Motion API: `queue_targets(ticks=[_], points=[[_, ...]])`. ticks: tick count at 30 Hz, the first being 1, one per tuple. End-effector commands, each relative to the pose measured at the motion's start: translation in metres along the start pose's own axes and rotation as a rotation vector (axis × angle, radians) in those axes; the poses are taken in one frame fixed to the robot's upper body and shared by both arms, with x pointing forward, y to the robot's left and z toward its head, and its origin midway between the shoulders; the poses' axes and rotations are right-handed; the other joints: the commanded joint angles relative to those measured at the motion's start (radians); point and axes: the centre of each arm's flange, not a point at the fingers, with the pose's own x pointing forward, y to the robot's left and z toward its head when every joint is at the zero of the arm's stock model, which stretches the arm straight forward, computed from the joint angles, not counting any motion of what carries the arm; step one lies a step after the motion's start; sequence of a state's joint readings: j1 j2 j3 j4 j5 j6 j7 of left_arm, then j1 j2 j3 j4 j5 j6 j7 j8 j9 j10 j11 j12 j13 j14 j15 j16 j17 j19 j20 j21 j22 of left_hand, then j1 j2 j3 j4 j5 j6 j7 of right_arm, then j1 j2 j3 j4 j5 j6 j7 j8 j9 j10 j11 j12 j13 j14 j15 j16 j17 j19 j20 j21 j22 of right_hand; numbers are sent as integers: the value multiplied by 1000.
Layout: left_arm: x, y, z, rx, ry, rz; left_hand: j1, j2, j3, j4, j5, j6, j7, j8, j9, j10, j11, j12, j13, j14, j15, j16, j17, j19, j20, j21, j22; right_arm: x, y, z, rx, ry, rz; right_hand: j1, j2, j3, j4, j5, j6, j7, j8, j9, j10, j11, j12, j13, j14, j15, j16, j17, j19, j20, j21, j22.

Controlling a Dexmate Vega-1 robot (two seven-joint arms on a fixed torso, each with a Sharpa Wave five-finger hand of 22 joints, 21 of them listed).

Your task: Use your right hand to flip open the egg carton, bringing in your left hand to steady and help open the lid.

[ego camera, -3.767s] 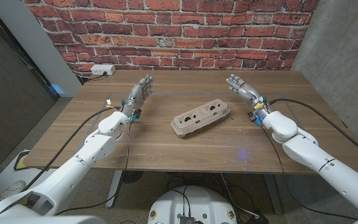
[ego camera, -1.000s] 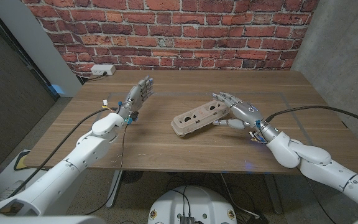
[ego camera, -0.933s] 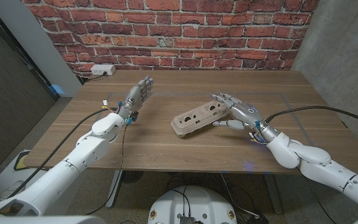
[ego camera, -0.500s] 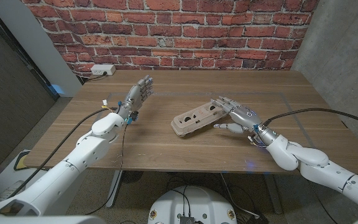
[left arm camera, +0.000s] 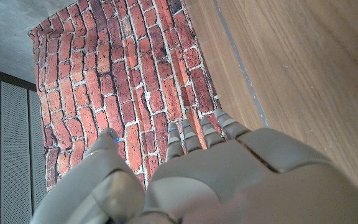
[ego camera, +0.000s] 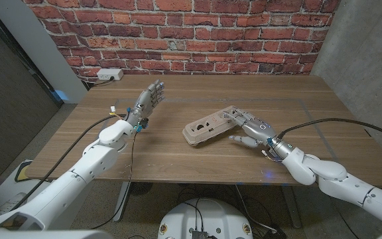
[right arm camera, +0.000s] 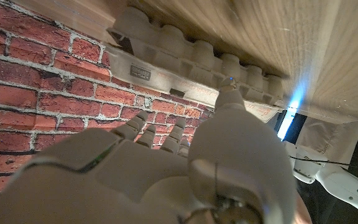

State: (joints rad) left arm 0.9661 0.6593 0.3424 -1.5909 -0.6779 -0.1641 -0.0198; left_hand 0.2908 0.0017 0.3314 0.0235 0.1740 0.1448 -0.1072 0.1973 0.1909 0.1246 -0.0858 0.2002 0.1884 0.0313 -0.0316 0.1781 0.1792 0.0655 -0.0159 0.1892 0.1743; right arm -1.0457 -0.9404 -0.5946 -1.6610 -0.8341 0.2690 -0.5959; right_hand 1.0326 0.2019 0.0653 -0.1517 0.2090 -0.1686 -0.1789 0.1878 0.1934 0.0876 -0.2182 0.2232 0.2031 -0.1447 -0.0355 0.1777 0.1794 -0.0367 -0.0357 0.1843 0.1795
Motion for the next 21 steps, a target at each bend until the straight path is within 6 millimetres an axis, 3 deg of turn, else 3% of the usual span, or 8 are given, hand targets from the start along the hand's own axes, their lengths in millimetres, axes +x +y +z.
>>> queue_targets(ticks=[1,8,14,16,18,21], points=[[-3,0,0,0,-9,4,-3,2,-5,1,6,9,3,3,2,4,-1,5,3,-6,-36,6,2,-2,0,6,3,1,12,2,-31,-2,-23,33,3,30,-1,-1,-42,8,3,3,2,-2,3,6,-10,-151,5,3,-27,-92,3,7],[-6,0,-1,3,-14,-11,-11,0,-9,5,5,8,2,3,2,0,2,4,3,-9,-36,6,2,-5,1,5,3,4,14,5,-38,-23,-36,82,6,93,7,1,-84,7,-3,5,-37,-1,-4,11,-52,-145,1,8,-71,-89,2,10],[-8,0,-1,3,-15,-5,-19,-2,-13,8,5,8,2,3,2,-3,1,3,3,-11,-33,6,3,-8,2,4,3,7,19,8,-50,-43,-15,108,4,125,8,6,-88,2,1,5,-66,-1,-11,10,-68,-142,2,9,-87,-101,3,10],[-9,0,-1,2,-14,-3,-20,-3,-14,9,5,8,3,3,2,-2,1,3,3,-12,-33,6,3,-8,2,4,3,8,20,9,-51,-48,-11,120,6,141,9,9,-94,3,0,5,-84,-1,-15,10,-77,-140,2,9,-97,-101,3,10],[-9,0,-1,0,-13,-2,-22,-3,-15,10,5,8,3,3,2,-2,1,3,3,-12,-33,6,3,-8,1,4,3,10,23,9,-54,-55,-4,143,4,172,13,16,-112,6,-2,5,-122,1,-24,8,-95,-134,2,9,-110,-102,5,10],[-9,0,-1,3,-14,-3,-26,-4,-18,12,5,8,3,3,2,-3,3,3,3,-12,-33,6,3,-8,1,5,3,12,25,10,-57,-62,0,152,2,187,17,18,-122,5,-2,5,-148,2,-29,7,-105,-130,3,9,-122,-98,5,10]])
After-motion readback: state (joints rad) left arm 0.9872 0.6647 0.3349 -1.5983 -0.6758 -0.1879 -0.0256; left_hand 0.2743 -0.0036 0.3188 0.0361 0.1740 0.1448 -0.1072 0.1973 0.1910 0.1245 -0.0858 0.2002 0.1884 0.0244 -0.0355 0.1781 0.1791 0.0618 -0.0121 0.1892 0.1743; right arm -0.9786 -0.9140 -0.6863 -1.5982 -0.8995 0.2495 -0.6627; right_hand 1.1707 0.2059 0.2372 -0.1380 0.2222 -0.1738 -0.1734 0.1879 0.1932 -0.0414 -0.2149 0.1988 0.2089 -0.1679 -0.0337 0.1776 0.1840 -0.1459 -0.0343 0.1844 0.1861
